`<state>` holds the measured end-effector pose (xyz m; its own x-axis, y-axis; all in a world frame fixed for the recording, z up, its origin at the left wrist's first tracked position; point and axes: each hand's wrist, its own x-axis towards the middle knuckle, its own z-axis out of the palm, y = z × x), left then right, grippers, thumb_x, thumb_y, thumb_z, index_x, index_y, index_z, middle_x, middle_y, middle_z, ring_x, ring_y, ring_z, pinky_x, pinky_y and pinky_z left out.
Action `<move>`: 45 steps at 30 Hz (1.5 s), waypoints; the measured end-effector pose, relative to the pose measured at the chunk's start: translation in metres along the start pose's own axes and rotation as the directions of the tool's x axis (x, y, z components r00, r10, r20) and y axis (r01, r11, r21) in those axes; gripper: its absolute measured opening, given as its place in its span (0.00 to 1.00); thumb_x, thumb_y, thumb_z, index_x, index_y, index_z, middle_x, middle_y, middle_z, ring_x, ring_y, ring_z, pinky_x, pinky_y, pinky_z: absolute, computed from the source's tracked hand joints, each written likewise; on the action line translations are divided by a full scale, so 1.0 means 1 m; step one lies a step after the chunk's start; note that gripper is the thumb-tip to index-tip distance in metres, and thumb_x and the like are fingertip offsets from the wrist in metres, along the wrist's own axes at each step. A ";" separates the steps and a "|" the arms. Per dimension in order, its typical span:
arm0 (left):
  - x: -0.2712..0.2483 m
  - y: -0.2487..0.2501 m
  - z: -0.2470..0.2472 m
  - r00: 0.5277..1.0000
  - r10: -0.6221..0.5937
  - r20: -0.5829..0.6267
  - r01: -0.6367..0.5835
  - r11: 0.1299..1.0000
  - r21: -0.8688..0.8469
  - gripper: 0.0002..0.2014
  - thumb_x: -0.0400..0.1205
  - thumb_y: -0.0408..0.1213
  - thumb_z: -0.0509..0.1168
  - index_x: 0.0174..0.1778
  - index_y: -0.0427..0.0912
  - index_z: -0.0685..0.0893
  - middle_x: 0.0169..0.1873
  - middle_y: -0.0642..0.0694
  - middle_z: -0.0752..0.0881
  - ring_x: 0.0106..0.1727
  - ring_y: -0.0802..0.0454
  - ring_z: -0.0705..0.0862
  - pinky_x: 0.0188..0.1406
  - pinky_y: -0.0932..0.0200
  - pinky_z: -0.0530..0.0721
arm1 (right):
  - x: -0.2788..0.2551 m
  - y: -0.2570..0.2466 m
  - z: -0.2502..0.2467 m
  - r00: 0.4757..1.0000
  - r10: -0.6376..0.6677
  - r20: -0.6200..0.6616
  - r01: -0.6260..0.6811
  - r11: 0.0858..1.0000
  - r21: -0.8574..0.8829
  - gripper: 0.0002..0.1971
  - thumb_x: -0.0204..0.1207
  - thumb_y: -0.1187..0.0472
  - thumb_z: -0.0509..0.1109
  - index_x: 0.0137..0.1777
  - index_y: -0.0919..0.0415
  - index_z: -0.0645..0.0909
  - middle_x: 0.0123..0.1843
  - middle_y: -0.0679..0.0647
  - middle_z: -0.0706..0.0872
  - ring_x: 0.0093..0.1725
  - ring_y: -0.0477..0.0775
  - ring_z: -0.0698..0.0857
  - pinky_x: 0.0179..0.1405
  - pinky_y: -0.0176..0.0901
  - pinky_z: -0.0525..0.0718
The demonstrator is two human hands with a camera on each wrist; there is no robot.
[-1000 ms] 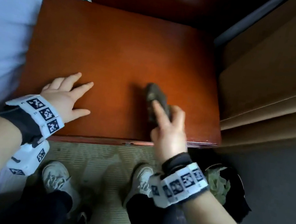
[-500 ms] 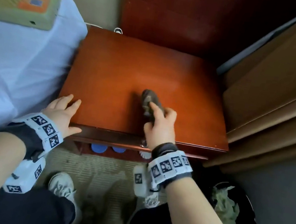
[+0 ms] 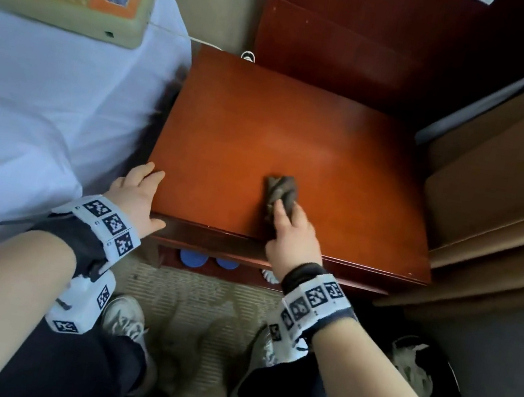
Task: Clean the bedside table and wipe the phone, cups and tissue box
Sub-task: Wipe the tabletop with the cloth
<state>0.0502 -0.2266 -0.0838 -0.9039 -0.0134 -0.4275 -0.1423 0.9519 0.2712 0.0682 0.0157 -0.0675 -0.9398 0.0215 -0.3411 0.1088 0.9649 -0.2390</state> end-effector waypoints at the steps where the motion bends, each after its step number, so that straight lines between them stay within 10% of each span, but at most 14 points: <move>1: 0.000 -0.001 0.000 1.000 -0.020 0.003 0.021 1.000 -0.017 0.47 0.77 0.42 0.70 0.82 0.46 0.43 0.82 0.45 0.45 0.81 0.40 0.57 0.80 0.49 0.61 | -0.005 -0.022 0.007 0.993 -0.111 0.051 0.111 0.994 -0.005 0.37 0.75 0.68 0.59 0.82 0.50 0.51 0.84 0.57 0.50 0.78 0.64 0.59 0.77 0.47 0.60; 8: -0.019 0.008 0.000 0.996 -0.050 0.073 0.038 0.987 0.156 0.52 0.77 0.49 0.69 0.81 0.48 0.33 0.81 0.41 0.37 0.82 0.38 0.51 0.80 0.48 0.59 | 0.000 -0.031 0.003 0.923 -0.311 0.228 0.332 0.941 -0.063 0.35 0.77 0.70 0.56 0.81 0.45 0.53 0.84 0.49 0.48 0.76 0.65 0.59 0.77 0.48 0.61; 13: -0.017 0.058 0.008 0.985 0.171 0.027 -0.171 0.934 0.313 0.45 0.79 0.57 0.62 0.81 0.53 0.36 0.81 0.43 0.32 0.83 0.44 0.35 0.83 0.50 0.41 | -0.008 0.101 -0.024 0.990 0.133 -0.037 -0.134 0.991 -0.018 0.35 0.75 0.70 0.56 0.80 0.42 0.57 0.83 0.49 0.53 0.76 0.62 0.60 0.76 0.47 0.62; 16: -0.016 0.083 0.021 0.969 0.228 0.098 -0.247 0.920 0.303 0.43 0.80 0.56 0.60 0.81 0.55 0.37 0.81 0.47 0.33 0.83 0.46 0.35 0.83 0.51 0.42 | -0.029 0.189 -0.050 0.834 0.540 -0.117 -0.533 0.842 0.084 0.33 0.77 0.68 0.56 0.80 0.43 0.57 0.82 0.53 0.57 0.75 0.64 0.64 0.73 0.49 0.65; 19: -0.017 0.092 0.029 0.965 0.218 0.148 -0.255 0.913 0.317 0.41 0.81 0.56 0.59 0.81 0.56 0.38 0.82 0.48 0.34 0.83 0.47 0.36 0.83 0.51 0.44 | -0.038 0.224 -0.071 0.727 0.679 -0.102 -0.654 0.730 0.197 0.29 0.79 0.62 0.58 0.80 0.47 0.59 0.79 0.58 0.61 0.75 0.65 0.66 0.71 0.52 0.67; 25: -0.019 0.070 0.021 0.964 0.236 0.120 -0.262 0.922 0.287 0.37 0.82 0.52 0.60 0.80 0.63 0.42 0.82 0.51 0.38 0.83 0.50 0.40 0.80 0.49 0.54 | -0.006 0.159 -0.050 0.893 0.427 -0.141 -0.412 0.903 0.124 0.31 0.78 0.64 0.59 0.81 0.51 0.58 0.79 0.60 0.59 0.74 0.66 0.66 0.73 0.50 0.67; 30: -0.026 0.022 0.016 0.998 0.069 -0.008 -0.065 0.972 0.225 0.44 0.80 0.51 0.63 0.82 0.47 0.39 0.83 0.46 0.40 0.84 0.46 0.43 0.83 0.50 0.51 | -0.004 0.071 -0.023 0.992 -0.127 0.004 0.126 0.990 0.070 0.31 0.77 0.68 0.58 0.80 0.51 0.60 0.80 0.59 0.58 0.78 0.61 0.63 0.75 0.41 0.62; 36: -0.018 -0.014 0.013 0.993 -0.119 0.016 0.120 0.989 -0.085 0.43 0.82 0.48 0.62 0.82 0.38 0.39 0.83 0.39 0.49 0.82 0.42 0.57 0.78 0.52 0.61 | 0.058 0.004 -0.033 0.985 0.160 -0.069 -0.149 0.980 0.135 0.30 0.79 0.65 0.57 0.81 0.49 0.57 0.78 0.60 0.58 0.73 0.66 0.68 0.70 0.49 0.70; 38: -0.014 -0.017 0.015 0.993 -0.112 0.033 0.116 0.983 -0.144 0.42 0.81 0.47 0.62 0.82 0.40 0.42 0.81 0.38 0.58 0.78 0.41 0.66 0.75 0.51 0.67 | 0.058 -0.025 -0.023 1.000 -0.005 0.005 0.005 0.999 0.044 0.32 0.78 0.67 0.57 0.80 0.47 0.57 0.80 0.57 0.55 0.75 0.64 0.65 0.73 0.48 0.67; 42: -0.010 -0.022 0.014 0.997 -0.071 0.012 0.072 0.959 -0.274 0.37 0.77 0.42 0.69 0.79 0.45 0.56 0.70 0.40 0.75 0.66 0.40 0.78 0.64 0.51 0.77 | 0.025 -0.067 -0.006 0.783 -0.536 0.317 0.581 0.812 -0.061 0.32 0.77 0.69 0.58 0.79 0.45 0.61 0.82 0.52 0.53 0.77 0.59 0.61 0.72 0.36 0.61; 45: -0.011 -0.027 0.013 0.999 -0.028 0.043 0.043 0.924 -0.379 0.35 0.77 0.41 0.70 0.78 0.50 0.60 0.67 0.45 0.77 0.65 0.43 0.79 0.64 0.55 0.76 | 0.027 -0.075 -0.028 0.630 -0.649 0.425 0.694 0.717 0.066 0.29 0.76 0.71 0.60 0.76 0.49 0.69 0.78 0.55 0.65 0.75 0.54 0.67 0.64 0.25 0.60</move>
<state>0.0696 -0.2483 -0.0973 -0.8812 -0.0270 -0.4720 -0.3232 0.7631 0.5596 0.0262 -0.0485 -0.0337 -0.5253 -0.7244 -0.4464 -0.5532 0.6893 -0.4678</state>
